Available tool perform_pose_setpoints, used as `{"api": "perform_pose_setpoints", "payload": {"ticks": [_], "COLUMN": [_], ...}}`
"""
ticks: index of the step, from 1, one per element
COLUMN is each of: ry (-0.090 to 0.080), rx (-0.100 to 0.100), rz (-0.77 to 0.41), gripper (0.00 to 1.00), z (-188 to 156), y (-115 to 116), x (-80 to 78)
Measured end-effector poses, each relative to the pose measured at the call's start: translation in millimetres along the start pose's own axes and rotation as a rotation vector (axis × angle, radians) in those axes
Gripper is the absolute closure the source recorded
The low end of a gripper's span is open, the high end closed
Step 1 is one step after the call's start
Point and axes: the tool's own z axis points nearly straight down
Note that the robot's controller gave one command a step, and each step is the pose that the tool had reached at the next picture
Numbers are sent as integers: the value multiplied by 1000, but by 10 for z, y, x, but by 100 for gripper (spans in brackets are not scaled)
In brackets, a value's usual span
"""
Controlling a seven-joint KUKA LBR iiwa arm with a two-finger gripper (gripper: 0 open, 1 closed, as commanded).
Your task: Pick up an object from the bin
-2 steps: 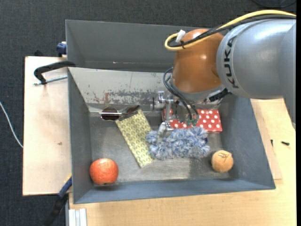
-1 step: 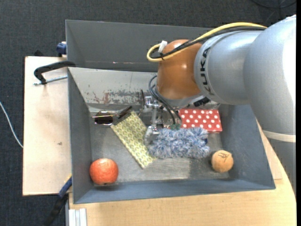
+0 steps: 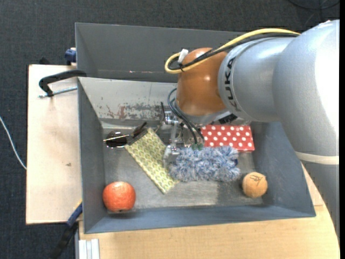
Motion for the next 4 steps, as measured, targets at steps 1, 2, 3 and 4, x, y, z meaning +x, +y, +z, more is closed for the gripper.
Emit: {"api": "perform_pose_setpoints", "payload": {"ticks": [1, 2, 3, 4], "ry": [1, 1, -4, 6], "rx": [-1, -1, 2, 0], "rz": [20, 20, -83, -86], "gripper": [100, 100, 100, 100], "z": [13, 13, -1821, -1770], "y": [-87, -88, -810, -789], "x": [167, 166, 371, 382]}}
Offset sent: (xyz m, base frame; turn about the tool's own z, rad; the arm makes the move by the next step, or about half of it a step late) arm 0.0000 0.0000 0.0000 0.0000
